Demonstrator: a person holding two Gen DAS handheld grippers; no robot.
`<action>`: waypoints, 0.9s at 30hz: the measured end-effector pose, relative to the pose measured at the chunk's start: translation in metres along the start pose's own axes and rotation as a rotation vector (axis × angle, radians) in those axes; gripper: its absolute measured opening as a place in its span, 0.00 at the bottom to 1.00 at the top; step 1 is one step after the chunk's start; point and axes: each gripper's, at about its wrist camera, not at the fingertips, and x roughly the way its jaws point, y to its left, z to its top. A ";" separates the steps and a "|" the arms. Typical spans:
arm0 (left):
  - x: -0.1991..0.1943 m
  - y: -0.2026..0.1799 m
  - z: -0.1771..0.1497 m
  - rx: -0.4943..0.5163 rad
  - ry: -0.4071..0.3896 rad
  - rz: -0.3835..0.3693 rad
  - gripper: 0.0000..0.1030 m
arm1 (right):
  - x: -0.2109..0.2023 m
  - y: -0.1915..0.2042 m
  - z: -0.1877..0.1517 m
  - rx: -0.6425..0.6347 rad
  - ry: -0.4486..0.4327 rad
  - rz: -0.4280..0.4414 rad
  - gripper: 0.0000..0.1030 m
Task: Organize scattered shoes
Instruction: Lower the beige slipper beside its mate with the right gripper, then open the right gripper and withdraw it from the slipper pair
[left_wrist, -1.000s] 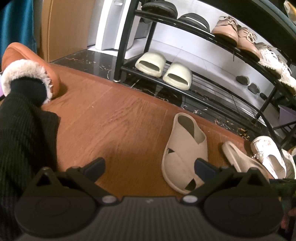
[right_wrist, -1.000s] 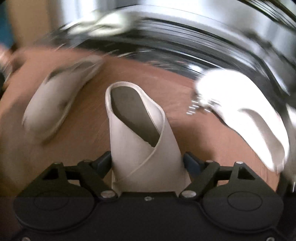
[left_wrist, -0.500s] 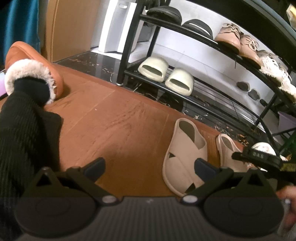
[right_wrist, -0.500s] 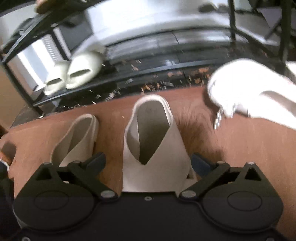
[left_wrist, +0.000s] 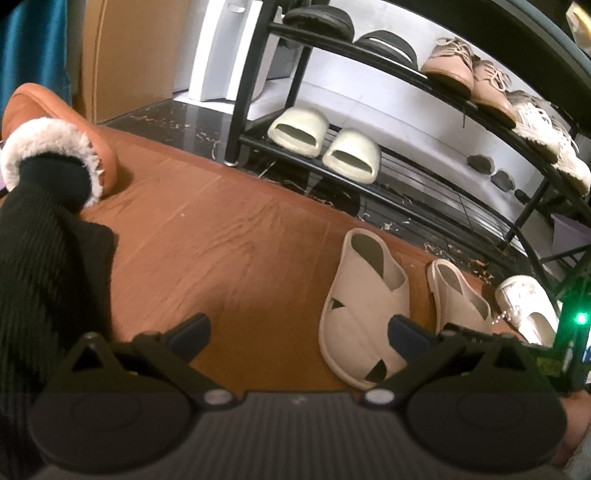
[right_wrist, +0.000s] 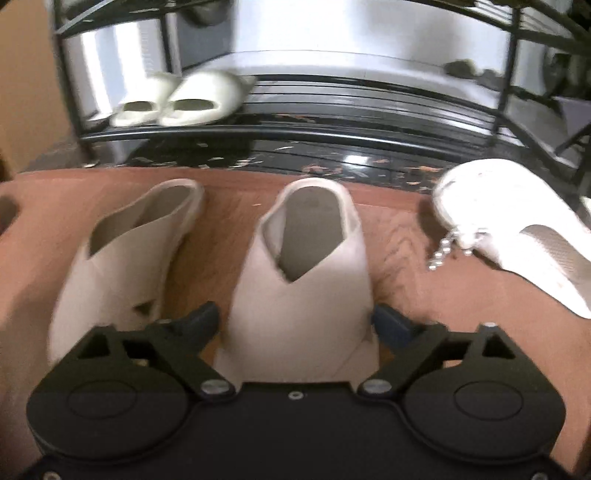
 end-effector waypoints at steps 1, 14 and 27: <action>0.000 0.000 0.000 0.001 0.000 0.000 0.99 | 0.000 0.000 0.002 0.035 0.000 -0.013 0.82; 0.001 -0.001 0.000 0.004 0.002 -0.005 0.99 | 0.002 0.023 0.000 0.053 -0.013 0.008 0.79; 0.000 -0.001 0.001 0.006 -0.003 -0.004 0.99 | -0.002 0.050 0.002 0.042 -0.003 0.096 0.78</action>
